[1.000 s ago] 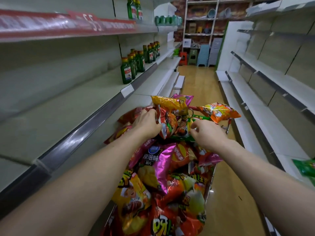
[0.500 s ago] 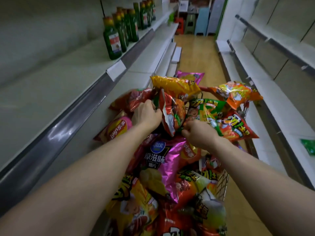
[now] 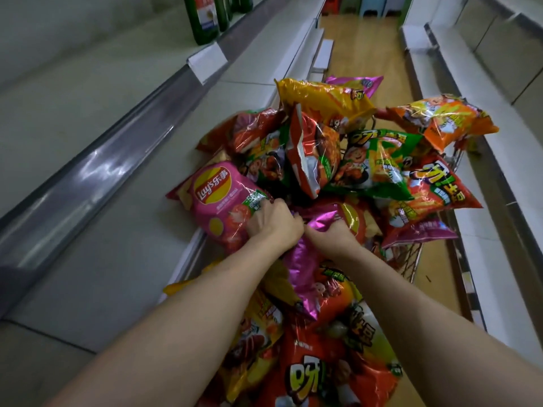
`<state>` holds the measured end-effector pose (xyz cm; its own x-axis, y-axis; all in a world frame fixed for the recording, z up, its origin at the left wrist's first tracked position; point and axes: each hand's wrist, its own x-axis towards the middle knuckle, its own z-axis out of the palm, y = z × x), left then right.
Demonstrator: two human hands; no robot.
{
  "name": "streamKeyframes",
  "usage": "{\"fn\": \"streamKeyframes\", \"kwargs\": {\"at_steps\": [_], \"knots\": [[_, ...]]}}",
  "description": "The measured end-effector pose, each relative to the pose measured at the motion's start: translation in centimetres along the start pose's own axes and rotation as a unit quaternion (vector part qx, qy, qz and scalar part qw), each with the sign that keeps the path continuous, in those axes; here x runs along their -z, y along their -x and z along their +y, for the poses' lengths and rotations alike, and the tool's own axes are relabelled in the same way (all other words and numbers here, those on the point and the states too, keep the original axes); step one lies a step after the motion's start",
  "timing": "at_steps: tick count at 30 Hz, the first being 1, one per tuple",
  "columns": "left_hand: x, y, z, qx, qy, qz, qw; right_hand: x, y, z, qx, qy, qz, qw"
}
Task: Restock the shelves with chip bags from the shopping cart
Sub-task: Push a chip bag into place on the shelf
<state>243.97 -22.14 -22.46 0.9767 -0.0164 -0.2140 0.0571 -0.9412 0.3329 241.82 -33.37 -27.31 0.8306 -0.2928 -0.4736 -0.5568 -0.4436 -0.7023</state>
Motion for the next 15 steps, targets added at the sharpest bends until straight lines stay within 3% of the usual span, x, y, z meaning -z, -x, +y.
{"fn": "streamKeyframes", "kwargs": {"at_steps": [4, 8, 15], "knots": [[-1.0, 0.2, -0.8, 0.0, 0.052, 0.007, 0.999, -3.9, -1.7, 4.0, -0.012, -0.157, -0.033, 0.987], [-1.4, -0.1, -1.0, 0.002, 0.09, 0.011, 0.996, -5.0, -2.4, 4.8, 0.022, -0.212, 0.0, 0.977], [-1.7, 0.6, -1.3, 0.046, 0.224, -0.037, 0.973, 2.8, 3.8, 2.0, 0.003, -0.253, 0.027, 0.967]]}}
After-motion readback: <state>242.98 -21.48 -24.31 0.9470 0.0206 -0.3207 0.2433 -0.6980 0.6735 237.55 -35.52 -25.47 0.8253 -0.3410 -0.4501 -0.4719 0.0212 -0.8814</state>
